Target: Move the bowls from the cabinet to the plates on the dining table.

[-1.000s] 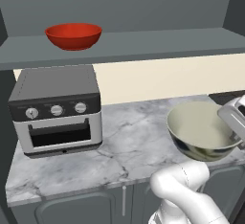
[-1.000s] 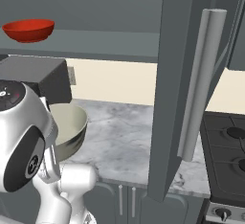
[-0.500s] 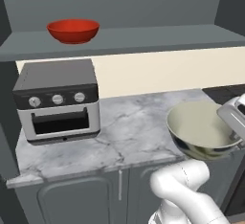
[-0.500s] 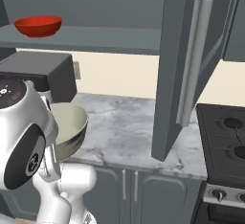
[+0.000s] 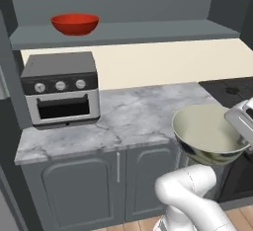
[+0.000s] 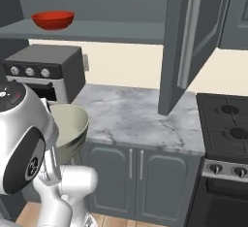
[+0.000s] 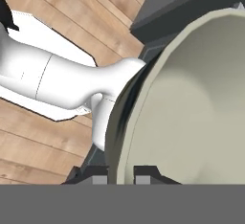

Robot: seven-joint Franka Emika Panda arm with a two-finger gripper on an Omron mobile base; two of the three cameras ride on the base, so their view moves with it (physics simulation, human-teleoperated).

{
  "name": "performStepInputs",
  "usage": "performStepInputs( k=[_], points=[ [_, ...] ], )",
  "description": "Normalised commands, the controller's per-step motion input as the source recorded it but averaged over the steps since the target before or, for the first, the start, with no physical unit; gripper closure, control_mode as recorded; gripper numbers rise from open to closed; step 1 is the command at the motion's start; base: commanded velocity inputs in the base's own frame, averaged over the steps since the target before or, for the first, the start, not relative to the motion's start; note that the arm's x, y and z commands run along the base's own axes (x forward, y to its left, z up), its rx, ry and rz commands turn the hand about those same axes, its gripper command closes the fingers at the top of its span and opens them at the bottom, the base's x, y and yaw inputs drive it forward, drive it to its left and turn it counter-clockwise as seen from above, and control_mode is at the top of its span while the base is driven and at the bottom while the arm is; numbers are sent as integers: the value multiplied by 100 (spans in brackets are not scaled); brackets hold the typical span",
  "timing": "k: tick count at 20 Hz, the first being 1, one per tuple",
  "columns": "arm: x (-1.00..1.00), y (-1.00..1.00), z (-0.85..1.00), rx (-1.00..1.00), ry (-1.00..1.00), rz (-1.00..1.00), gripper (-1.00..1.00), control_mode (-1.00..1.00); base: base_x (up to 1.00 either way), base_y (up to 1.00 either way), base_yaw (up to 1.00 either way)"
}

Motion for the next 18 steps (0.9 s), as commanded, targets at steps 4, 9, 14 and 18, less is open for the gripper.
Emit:
performStepInputs(
  k=[4, 9, 14, 18],
  points=[
    [0, 0, 0, 0, 0, 0, 100, 100, -53, -3, 0],
    [0, 0, 0, 0, 0, 0, 100, 100, -45, -10, -12],
    [0, 0, 0, 0, 0, 0, 100, 100, -22, -16, -27],
    [0, 0, 0, 0, 0, 0, 100, 100, -6, -12, -34]
  ],
)
